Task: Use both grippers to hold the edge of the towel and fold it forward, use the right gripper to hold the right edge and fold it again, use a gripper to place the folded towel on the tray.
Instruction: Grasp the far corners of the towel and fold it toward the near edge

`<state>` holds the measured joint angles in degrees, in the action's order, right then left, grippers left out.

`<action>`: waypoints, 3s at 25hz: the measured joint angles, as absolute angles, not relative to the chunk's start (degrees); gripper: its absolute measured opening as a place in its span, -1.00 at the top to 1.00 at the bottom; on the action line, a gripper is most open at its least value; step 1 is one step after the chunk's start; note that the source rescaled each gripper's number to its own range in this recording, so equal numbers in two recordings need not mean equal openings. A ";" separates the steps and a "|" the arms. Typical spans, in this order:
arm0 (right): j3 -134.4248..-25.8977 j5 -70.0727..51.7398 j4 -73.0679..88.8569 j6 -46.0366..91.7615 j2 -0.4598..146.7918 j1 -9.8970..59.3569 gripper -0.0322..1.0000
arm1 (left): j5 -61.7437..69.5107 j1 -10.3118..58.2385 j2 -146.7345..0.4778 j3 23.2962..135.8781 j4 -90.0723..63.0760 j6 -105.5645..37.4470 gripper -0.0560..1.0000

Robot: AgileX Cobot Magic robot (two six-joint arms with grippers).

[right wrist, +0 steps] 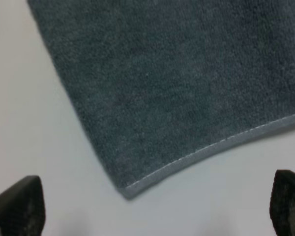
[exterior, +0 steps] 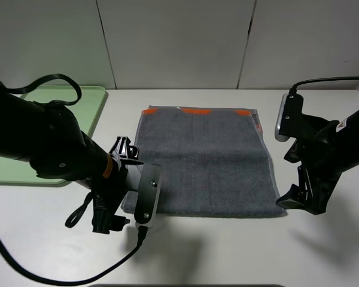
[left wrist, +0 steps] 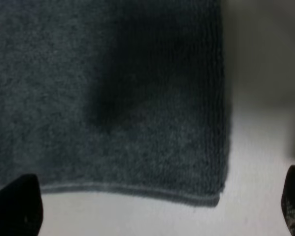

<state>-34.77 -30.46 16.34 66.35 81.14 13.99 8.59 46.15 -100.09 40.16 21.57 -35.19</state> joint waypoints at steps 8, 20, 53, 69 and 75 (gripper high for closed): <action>-34.77 -26.76 16.09 66.39 85.77 13.99 -1.00 | 4.74 46.15 -104.43 40.30 21.57 -35.21 -0.91; -34.70 -23.37 16.04 68.23 86.33 13.99 -1.00 | -4.28 46.15 -107.89 41.38 21.88 -37.68 -0.86; -30.39 -11.44 20.07 77.06 100.22 13.99 -1.00 | -5.47 46.15 -108.06 41.43 21.88 -37.73 -0.83; -30.58 -12.86 21.71 76.66 100.77 13.99 -0.48 | -5.21 46.46 -108.77 41.43 21.78 -37.73 -0.16; -30.58 -11.81 21.83 76.66 100.97 13.99 0.02 | -4.57 46.46 -109.27 41.26 21.85 -37.79 0.40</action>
